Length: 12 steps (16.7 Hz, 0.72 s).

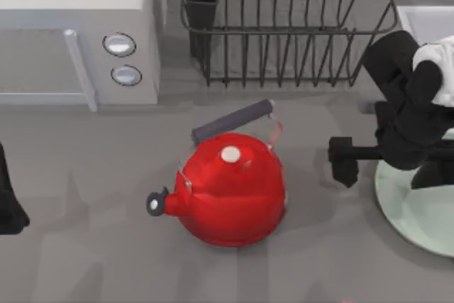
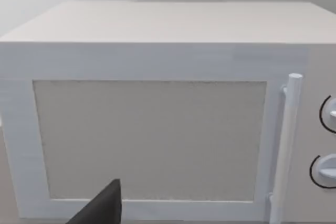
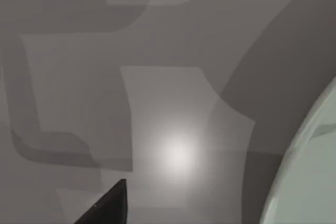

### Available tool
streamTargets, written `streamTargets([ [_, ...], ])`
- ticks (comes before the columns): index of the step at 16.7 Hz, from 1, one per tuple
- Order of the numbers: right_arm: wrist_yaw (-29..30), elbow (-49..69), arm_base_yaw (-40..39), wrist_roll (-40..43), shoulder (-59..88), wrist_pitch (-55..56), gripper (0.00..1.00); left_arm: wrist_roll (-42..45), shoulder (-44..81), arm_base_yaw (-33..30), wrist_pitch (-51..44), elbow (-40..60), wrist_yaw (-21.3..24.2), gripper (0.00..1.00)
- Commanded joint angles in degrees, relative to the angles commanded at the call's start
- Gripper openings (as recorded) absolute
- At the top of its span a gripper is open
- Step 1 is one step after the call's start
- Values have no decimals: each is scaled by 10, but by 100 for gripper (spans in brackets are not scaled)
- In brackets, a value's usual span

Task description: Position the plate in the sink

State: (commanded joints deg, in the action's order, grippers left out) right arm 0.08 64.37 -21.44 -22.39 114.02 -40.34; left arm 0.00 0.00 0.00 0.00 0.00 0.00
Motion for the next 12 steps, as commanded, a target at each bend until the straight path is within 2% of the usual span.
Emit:
streamTargets([
  [11, 0, 0, 0, 0, 0, 0, 2, 0, 0, 0, 0, 0, 0, 100],
  [12, 0, 0, 0, 0, 0, 0, 0, 0, 0, 0, 0, 0, 0, 100],
])
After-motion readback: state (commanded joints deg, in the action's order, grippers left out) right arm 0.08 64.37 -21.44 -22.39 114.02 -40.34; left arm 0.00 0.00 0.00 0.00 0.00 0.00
